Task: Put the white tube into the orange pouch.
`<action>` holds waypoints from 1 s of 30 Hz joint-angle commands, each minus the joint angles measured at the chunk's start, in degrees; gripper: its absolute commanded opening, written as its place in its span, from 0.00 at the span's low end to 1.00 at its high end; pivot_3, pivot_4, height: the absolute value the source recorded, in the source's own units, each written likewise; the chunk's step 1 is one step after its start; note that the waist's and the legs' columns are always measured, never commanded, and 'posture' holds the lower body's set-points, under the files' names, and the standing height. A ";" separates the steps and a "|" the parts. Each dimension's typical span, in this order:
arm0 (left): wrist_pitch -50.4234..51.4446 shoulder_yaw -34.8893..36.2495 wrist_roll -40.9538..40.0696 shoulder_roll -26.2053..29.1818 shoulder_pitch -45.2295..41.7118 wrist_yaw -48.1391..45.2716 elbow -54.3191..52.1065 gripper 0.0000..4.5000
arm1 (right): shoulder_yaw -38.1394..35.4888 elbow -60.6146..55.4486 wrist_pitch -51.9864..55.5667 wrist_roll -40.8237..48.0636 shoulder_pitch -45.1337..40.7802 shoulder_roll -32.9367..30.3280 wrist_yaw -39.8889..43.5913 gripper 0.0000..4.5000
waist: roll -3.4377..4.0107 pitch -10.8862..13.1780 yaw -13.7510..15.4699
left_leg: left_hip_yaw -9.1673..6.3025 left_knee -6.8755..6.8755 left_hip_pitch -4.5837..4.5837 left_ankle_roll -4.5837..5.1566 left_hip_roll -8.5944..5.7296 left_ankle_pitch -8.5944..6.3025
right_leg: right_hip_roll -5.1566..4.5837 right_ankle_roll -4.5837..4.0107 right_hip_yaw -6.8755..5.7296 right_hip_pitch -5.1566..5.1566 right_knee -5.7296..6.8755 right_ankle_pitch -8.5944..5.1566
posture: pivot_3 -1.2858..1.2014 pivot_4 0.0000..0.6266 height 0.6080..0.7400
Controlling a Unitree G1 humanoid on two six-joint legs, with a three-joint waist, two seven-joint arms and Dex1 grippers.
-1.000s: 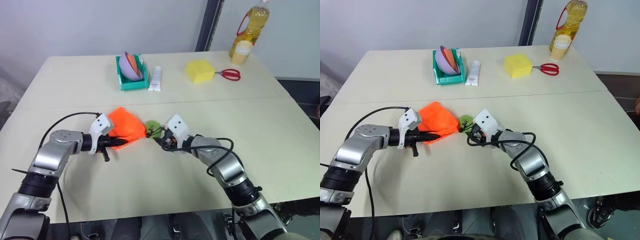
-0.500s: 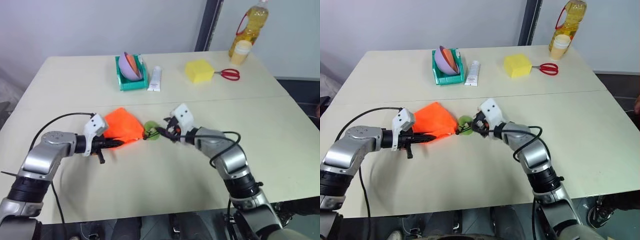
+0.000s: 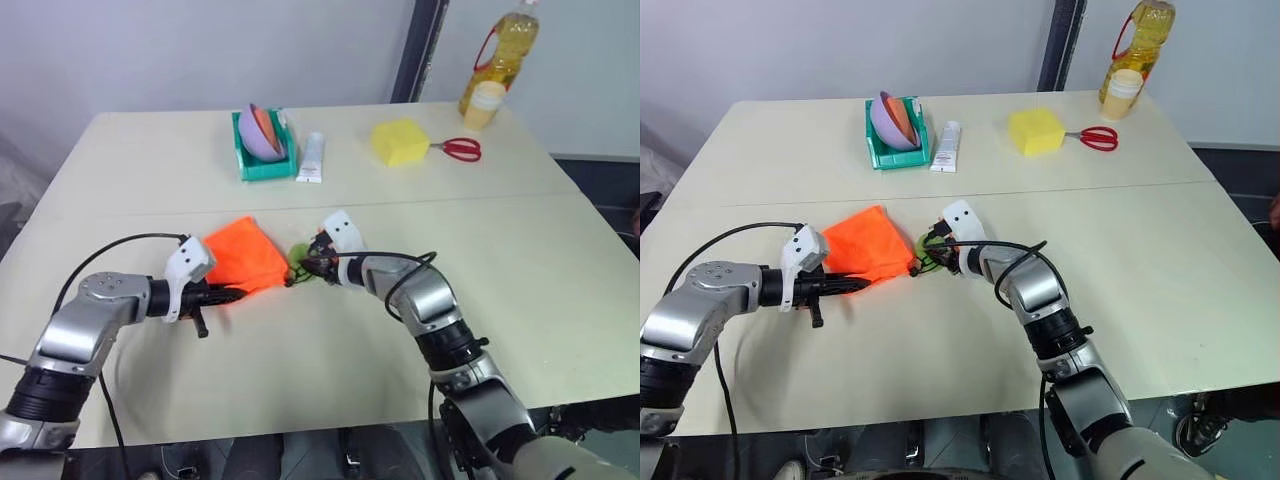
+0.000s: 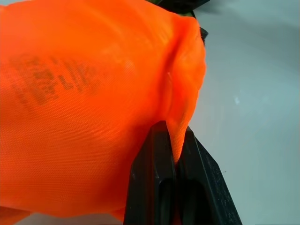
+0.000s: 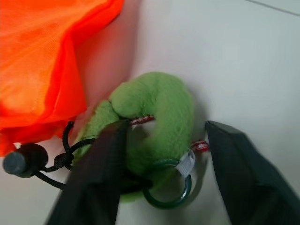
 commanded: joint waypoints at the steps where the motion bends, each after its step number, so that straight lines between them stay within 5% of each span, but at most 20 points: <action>1: 0.59 1.74 -1.33 0.11 0.58 0.34 -2.41 0.00 | -0.70 -1.20 -0.06 -0.24 -0.27 0.38 -0.59 0.22 | 0.00 0.00 0.01 | 0.00 0.00 0.00 0.00 0.00 0.00 | 0.00 0.00 0.00 0.00 0.00 0.00 | 0.52 0.24 0.89; 3: 0.82 1.91 -1.70 0.07 0.71 0.36 -2.62 0.00 | -1.33 -2.25 0.18 0.10 0.14 0.41 -0.85 0.01 | 0.00 0.00 0.02 | -0.01 0.01 0.00 0.00 0.00 0.00 | -0.01 0.01 0.00 0.01 0.00 0.00 | 0.52 0.24 0.89; 8: 3.03 2.14 -4.21 -0.22 0.47 0.00 -2.86 0.00 | -4.49 -6.56 -0.03 0.42 1.40 -0.58 -2.95 0.01 | 0.00 0.00 0.05 | -0.02 0.01 0.00 0.00 0.00 0.00 | -0.01 0.00 0.00 0.01 0.00 0.00 | 0.52 0.24 0.89; 17: 9.16 8.07 -12.42 -1.79 -2.67 2.56 -4.87 0.97 | -17.13 -25.37 5.36 8.80 5.67 -4.42 -2.53 0.00 | 0.01 0.00 0.12 | -0.08 0.01 -0.05 0.00 0.00 0.00 | 0.01 0.01 0.00 -0.02 0.00 0.01 | 0.52 0.24 0.89; 30: 3.15 -0.55 -10.29 -13.46 -19.65 2.61 1.52 0.97 | -22.39 -36.55 13.15 20.40 5.06 -6.02 -3.52 0.00 | 0.00 0.00 0.29 | -0.03 0.08 -0.04 0.00 -0.10 0.00 | 0.03 0.02 -0.01 0.06 -0.01 0.01 | 0.52 0.24 0.89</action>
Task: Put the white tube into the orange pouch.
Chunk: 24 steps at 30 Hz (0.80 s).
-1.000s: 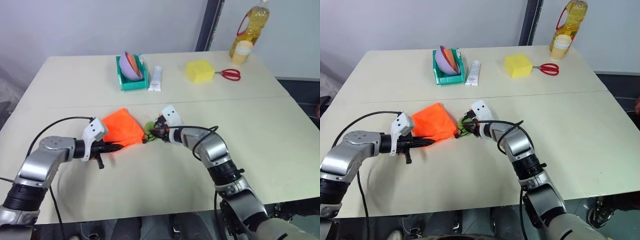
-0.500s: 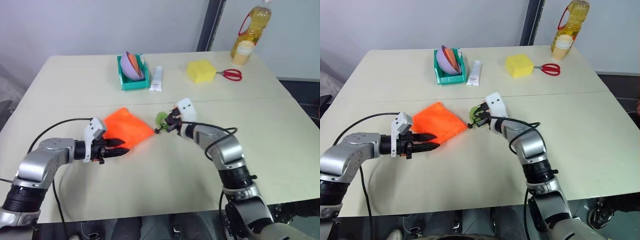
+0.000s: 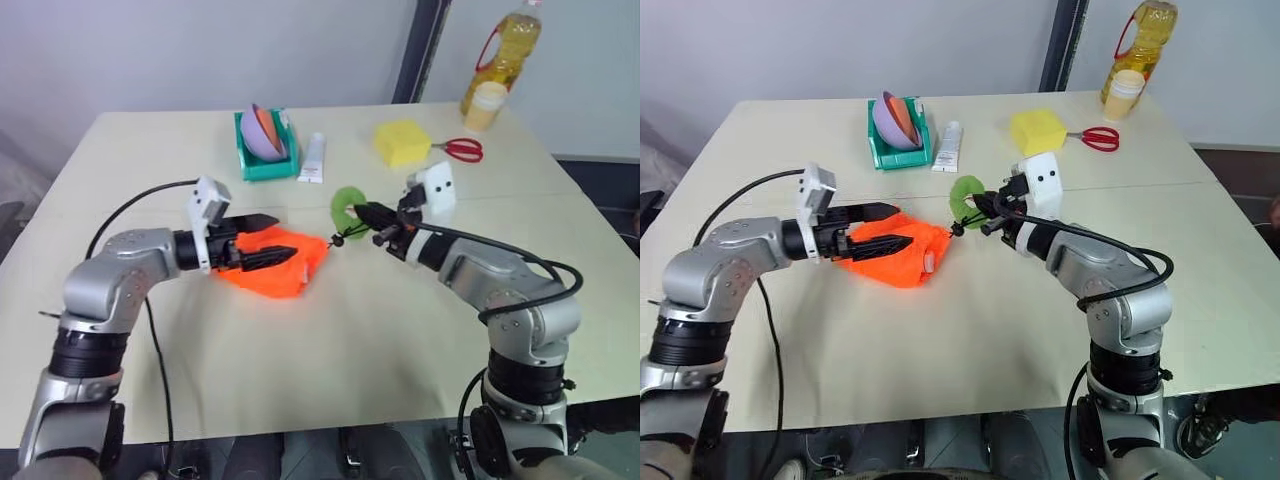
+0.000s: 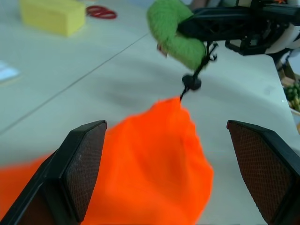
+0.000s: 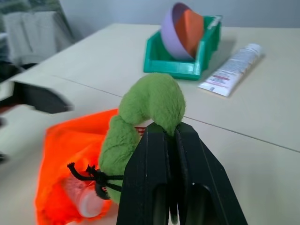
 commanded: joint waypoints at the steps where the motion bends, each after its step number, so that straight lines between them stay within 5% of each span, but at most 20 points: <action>1: -4.67 -5.29 3.72 -2.95 -4.68 -1.57 1.77 0.97 | 0.14 -1.60 -0.49 1.66 -2.42 0.74 -1.37 0.00 | 0.00 0.00 0.01 | 0.00 0.00 -0.01 0.00 0.00 0.00 | 0.01 0.00 0.00 -0.01 0.00 0.00 | 0.52 0.24 0.89; 5: -11.91 -11.19 10.67 -4.70 -6.54 -2.96 5.73 0.97 | 0.73 -0.72 -0.52 1.95 -3.25 1.64 -2.92 0.00 | 0.00 0.00 -0.18 | 0.01 -0.02 0.00 0.00 -0.03 0.00 | 0.01 0.00 0.01 0.00 0.00 0.00 | 0.52 0.24 0.89; 12: -29.88 -10.38 18.84 -9.63 -4.25 2.31 8.14 0.97 | -0.81 1.63 0.81 1.66 -4.51 4.20 -8.01 0.00 | 0.00 0.00 -0.13 | 0.00 -0.05 -0.02 0.00 0.00 0.00 | 0.01 0.00 0.01 -0.04 0.00 0.00 | 0.52 0.24 0.89; 24: -25.42 -3.56 15.82 -10.17 3.94 8.90 5.12 0.97 | -8.19 8.61 1.86 0.46 -4.87 11.17 -19.94 0.00 | 0.02 -0.01 0.05 | 0.00 -0.02 -0.03 0.00 0.02 0.00 | -0.05 0.02 -0.01 -0.02 0.01 0.01 | 0.52 0.24 0.89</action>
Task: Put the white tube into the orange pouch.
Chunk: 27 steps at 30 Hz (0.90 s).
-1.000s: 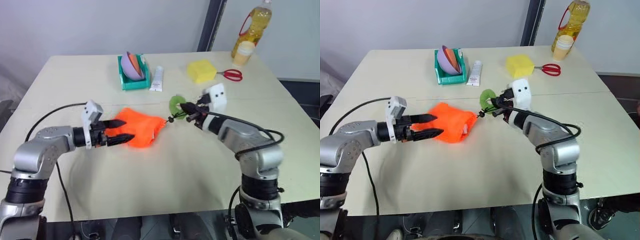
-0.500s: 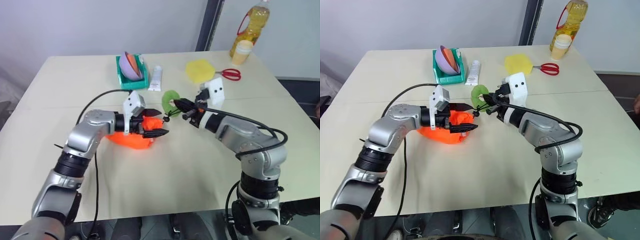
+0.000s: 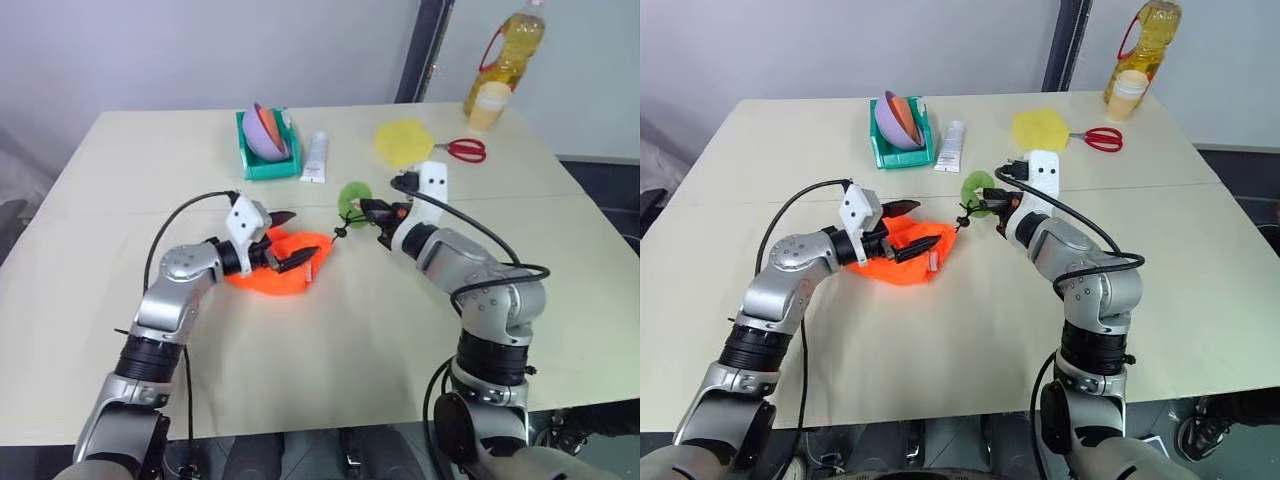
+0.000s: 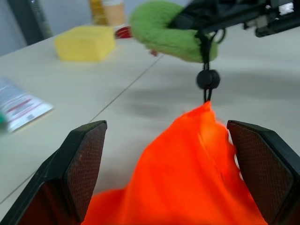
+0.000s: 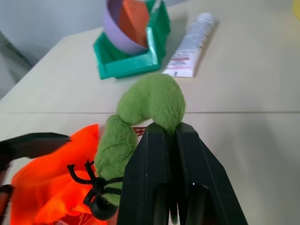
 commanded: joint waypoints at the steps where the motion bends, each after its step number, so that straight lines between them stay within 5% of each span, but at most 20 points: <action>1: 0.69 1.12 -1.31 0.40 0.83 -0.27 -2.88 0.97 | -2.22 -0.52 -1.43 -0.77 0.35 -0.60 -2.27 0.00 | 0.00 0.00 -0.07 | 0.00 0.00 0.00 0.00 -0.01 0.00 | -0.02 0.00 0.01 0.00 -0.02 0.00 | 0.52 0.24 0.89; 9: 1.22 0.52 -0.88 0.10 1.36 -0.78 -2.90 0.97 | 1.78 -3.40 2.42 -3.96 6.93 -5.69 -3.95 0.00 | 0.00 0.00 -0.15 | -0.02 -0.04 0.01 0.00 -0.01 0.00 | 0.01 0.00 0.00 0.01 -0.02 0.00 | 0.52 0.24 0.89; 20: 0.15 -1.30 0.57 0.35 0.78 -3.05 -3.18 0.97 | 2.20 -2.28 4.18 -5.74 8.11 -3.16 -6.18 0.00 | 0.00 0.00 -0.28 | -0.02 -0.05 0.02 0.00 0.00 0.00 | 0.04 0.00 0.00 0.01 -0.03 -0.01 | 0.52 0.24 0.89; 27: -20.47 -10.54 14.28 0.49 -6.94 -4.96 5.40 0.97 | 0.64 -2.11 5.02 -5.08 5.05 -1.53 -6.06 0.00 | 0.00 0.00 -0.07 | 0.00 -0.03 0.01 0.00 -0.03 0.00 | 0.04 0.00 0.00 0.01 -0.04 -0.01 | 0.52 0.24 0.89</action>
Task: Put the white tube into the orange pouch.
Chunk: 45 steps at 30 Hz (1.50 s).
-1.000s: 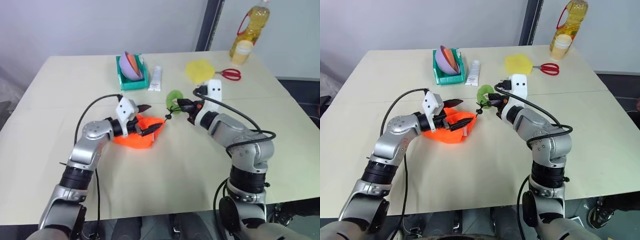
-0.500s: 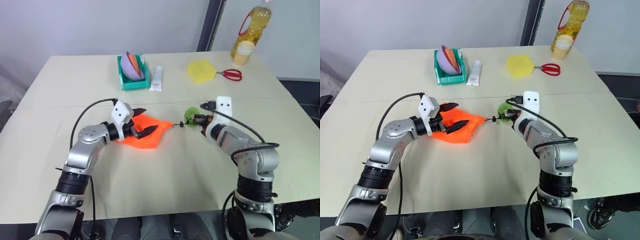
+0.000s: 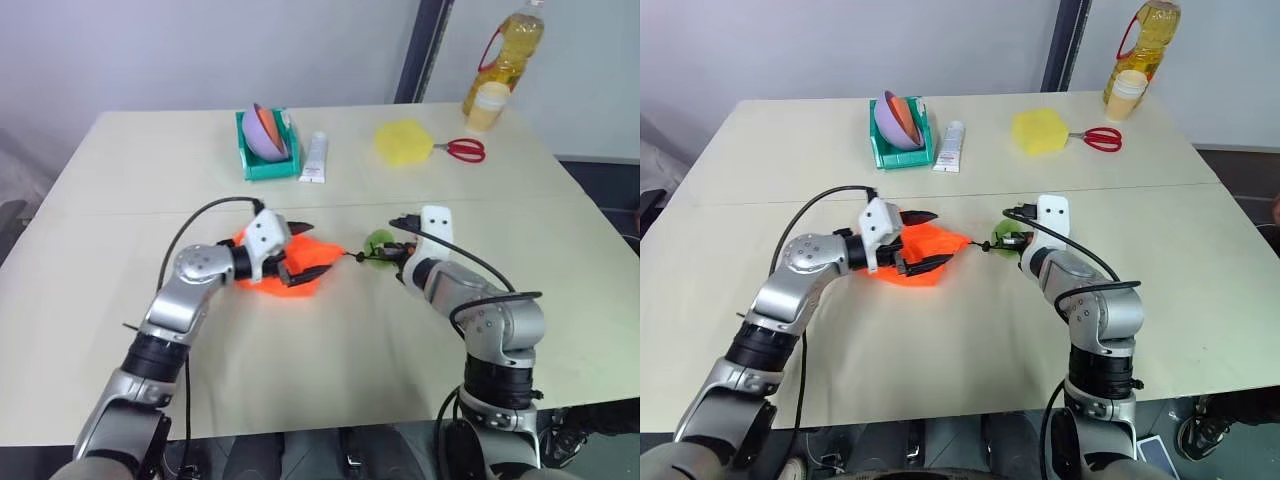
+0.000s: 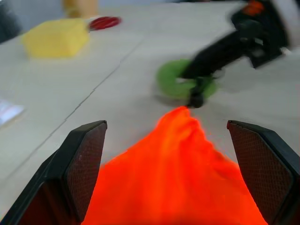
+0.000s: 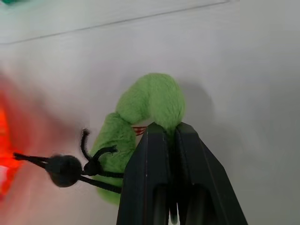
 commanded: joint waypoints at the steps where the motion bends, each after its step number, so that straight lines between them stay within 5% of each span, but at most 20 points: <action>1: -15.40 -3.56 8.56 0.20 -4.84 1.25 5.10 0.97 | -1.74 -1.52 0.13 0.54 -2.34 0.17 0.06 0.00 | 0.00 0.00 0.02 | 0.00 0.00 0.00 0.00 -0.01 0.00 | 0.00 0.00 0.00 0.00 0.00 0.00 | 0.52 0.24 0.89; 6: -28.63 -5.75 13.56 -1.52 -8.81 3.69 12.20 0.97 | -3.42 -2.23 0.20 1.36 -4.52 1.54 -0.12 0.00 | 0.00 0.00 -0.10 | 0.02 -0.13 -0.01 0.00 0.00 0.00 | 0.01 -0.01 0.01 -0.04 -0.04 0.00 | 0.52 0.24 0.89; 11: -1.59 4.04 -3.83 -6.94 -9.44 2.79 11.67 0.97 | -3.45 -3.05 -2.15 2.12 -7.24 2.58 0.88 0.00 | 0.00 0.00 -0.38 | -0.02 -0.03 -0.20 0.01 0.02 0.00 | 0.02 0.01 -0.02 -0.18 0.00 0.01 | 0.52 0.24 0.89; 18: 24.31 10.32 -18.08 -2.60 -9.18 -4.22 8.16 0.97 | 3.06 -5.05 -6.46 2.22 -7.67 -1.68 7.38 0.00 | 0.00 0.00 -1.51 | -0.15 -0.07 -0.23 0.01 0.02 0.00 | 0.06 0.02 -0.06 -0.19 0.00 0.00 | 0.52 0.24 0.89; 22: 30.83 10.55 -20.44 -1.27 -9.31 -5.31 6.54 0.97 | 6.94 -5.38 -9.43 1.60 -7.54 -3.71 10.60 0.00 | 0.00 0.00 -1.53 | -0.18 -0.05 -0.31 0.01 -0.01 0.00 | 0.01 0.02 -0.07 -0.23 -0.02 0.00 | 0.52 0.24 0.89; 45: 15.78 4.82 -13.15 -3.05 -10.43 -11.10 10.13 0.97 | 11.01 -5.22 -11.92 1.17 -7.33 -5.80 13.32 0.00 | 0.00 0.00 -1.37 | -0.14 -0.02 -0.32 0.01 -0.01 0.00 | 0.01 0.01 -0.07 -0.25 -0.01 0.00 | 0.52 0.24 0.89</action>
